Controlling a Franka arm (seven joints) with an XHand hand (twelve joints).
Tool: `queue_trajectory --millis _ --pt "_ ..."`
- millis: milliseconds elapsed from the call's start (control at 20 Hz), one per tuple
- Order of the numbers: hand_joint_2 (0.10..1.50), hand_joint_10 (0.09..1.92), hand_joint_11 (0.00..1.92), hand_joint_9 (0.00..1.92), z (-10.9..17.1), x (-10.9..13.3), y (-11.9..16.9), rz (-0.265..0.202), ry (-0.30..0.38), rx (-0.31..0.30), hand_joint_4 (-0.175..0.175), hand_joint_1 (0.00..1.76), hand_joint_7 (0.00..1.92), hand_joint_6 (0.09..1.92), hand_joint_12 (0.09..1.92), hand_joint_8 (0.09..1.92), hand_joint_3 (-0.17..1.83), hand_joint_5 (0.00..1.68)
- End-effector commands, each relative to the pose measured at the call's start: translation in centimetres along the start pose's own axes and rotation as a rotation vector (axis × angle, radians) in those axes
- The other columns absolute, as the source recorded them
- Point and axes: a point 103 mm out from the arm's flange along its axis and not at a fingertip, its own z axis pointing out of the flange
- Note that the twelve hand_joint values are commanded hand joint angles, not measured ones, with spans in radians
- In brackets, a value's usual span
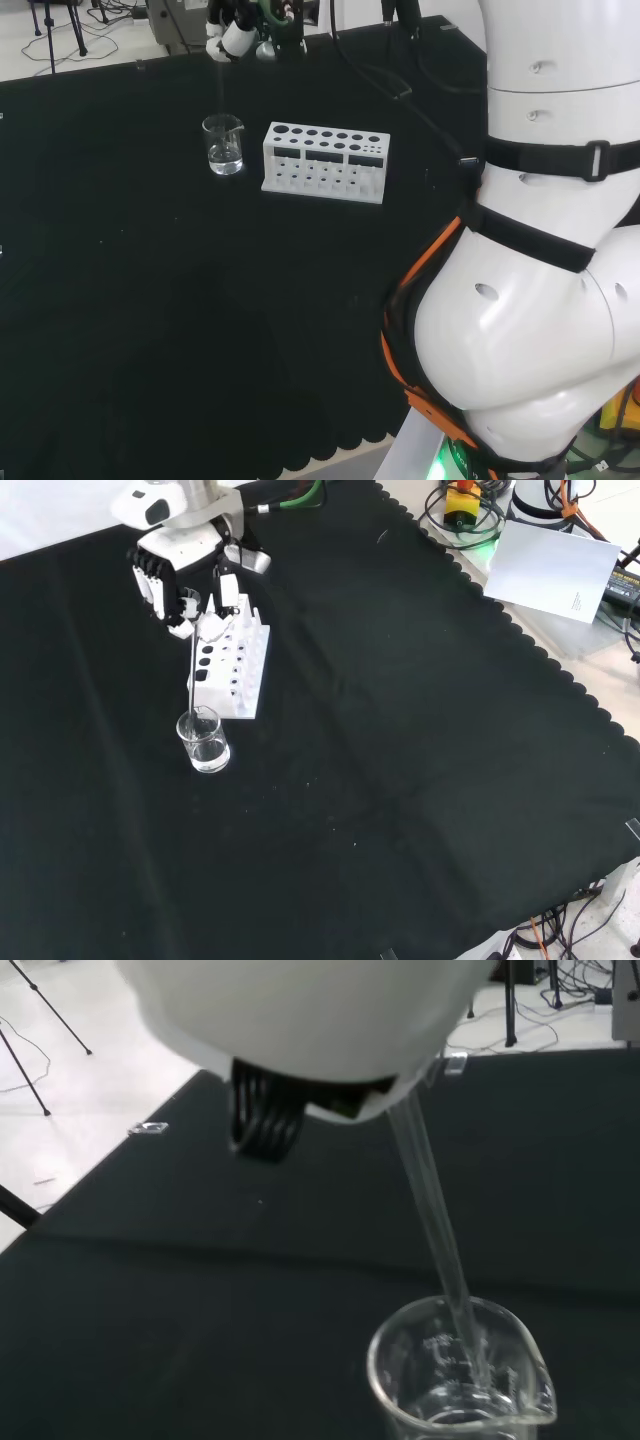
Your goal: Stir in the beaker to the left of the white test tube rack with the glass rod.
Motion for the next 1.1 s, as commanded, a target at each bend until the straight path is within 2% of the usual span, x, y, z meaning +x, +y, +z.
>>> queue_trajectory --millis 50,300,450,850,1100 --pt "0.42 0.63 1.54 1.91 0.7 -1.9 -0.3 0.030 0.015 0.019 -0.175 1.23 1.64 0.67 1.06 0.96 1.02 1.38" --pt "0.42 0.63 1.54 1.91 0.1 -2.7 -1.4 0.055 0.011 0.022 -0.175 1.22 1.64 0.67 1.06 0.96 1.02 1.38" --pt "0.42 0.63 1.54 1.92 -0.5 -2.2 -2.2 0.060 0.014 0.027 -0.175 1.23 1.64 0.67 1.06 0.96 1.02 1.38" --pt "0.42 0.63 1.54 1.92 0.6 3.0 -2.3 -0.022 0.004 0.070 -0.175 1.22 1.64 0.67 1.05 0.96 1.02 1.38" --pt "0.42 0.63 1.54 1.92 1.5 4.1 -1.3 -0.033 0.004 0.083 -0.175 1.22 1.64 0.67 1.05 0.96 1.02 1.38"
